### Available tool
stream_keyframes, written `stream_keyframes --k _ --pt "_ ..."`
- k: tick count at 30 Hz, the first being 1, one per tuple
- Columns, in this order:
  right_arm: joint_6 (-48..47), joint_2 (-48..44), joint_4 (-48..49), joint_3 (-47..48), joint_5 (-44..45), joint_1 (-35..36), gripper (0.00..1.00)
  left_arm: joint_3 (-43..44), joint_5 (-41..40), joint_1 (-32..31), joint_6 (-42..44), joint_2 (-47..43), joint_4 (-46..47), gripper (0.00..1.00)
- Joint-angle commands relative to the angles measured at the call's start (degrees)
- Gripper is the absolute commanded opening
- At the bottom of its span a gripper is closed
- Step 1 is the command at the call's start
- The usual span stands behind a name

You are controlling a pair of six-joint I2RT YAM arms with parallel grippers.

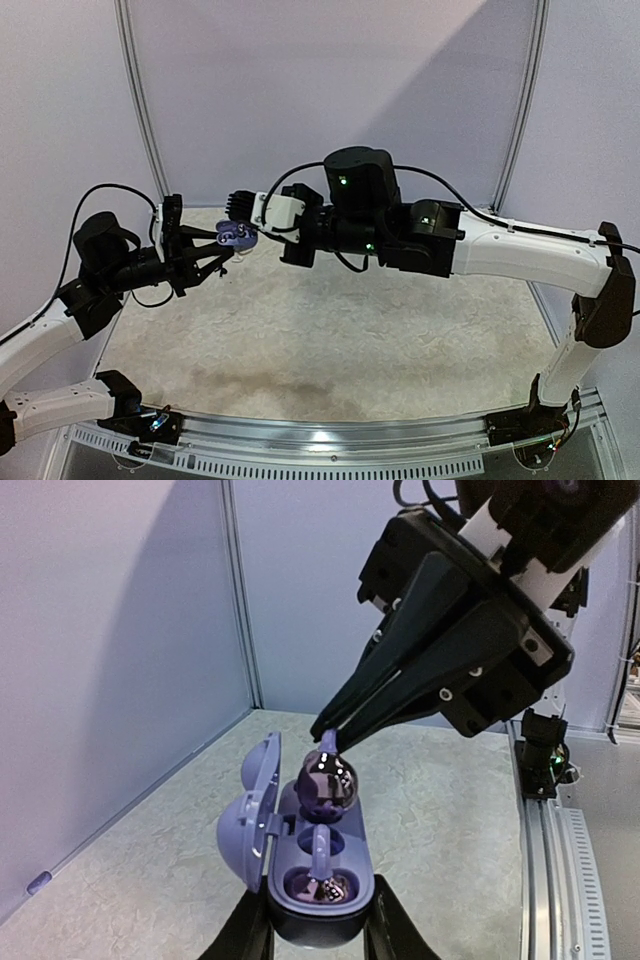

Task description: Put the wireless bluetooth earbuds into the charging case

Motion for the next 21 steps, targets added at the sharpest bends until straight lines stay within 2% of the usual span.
stream_keyframes --k 1,12,21 --pt "0.8 1.7 -0.9 1.7 0.6 0.4 0.0 1.4 -0.5 0.3 -0.3 0.4 0.3 0.0" --pt "1.1 2.5 -2.2 1.8 2.1 0.4 0.0 1.2 -0.6 0.3 -0.1 0.3 0.6 0.0" --pt "4.2 1.2 1.0 1.8 2.4 0.4 0.0 0.7 -1.3 0.2 2.1 0.0 -0.1 0.0"
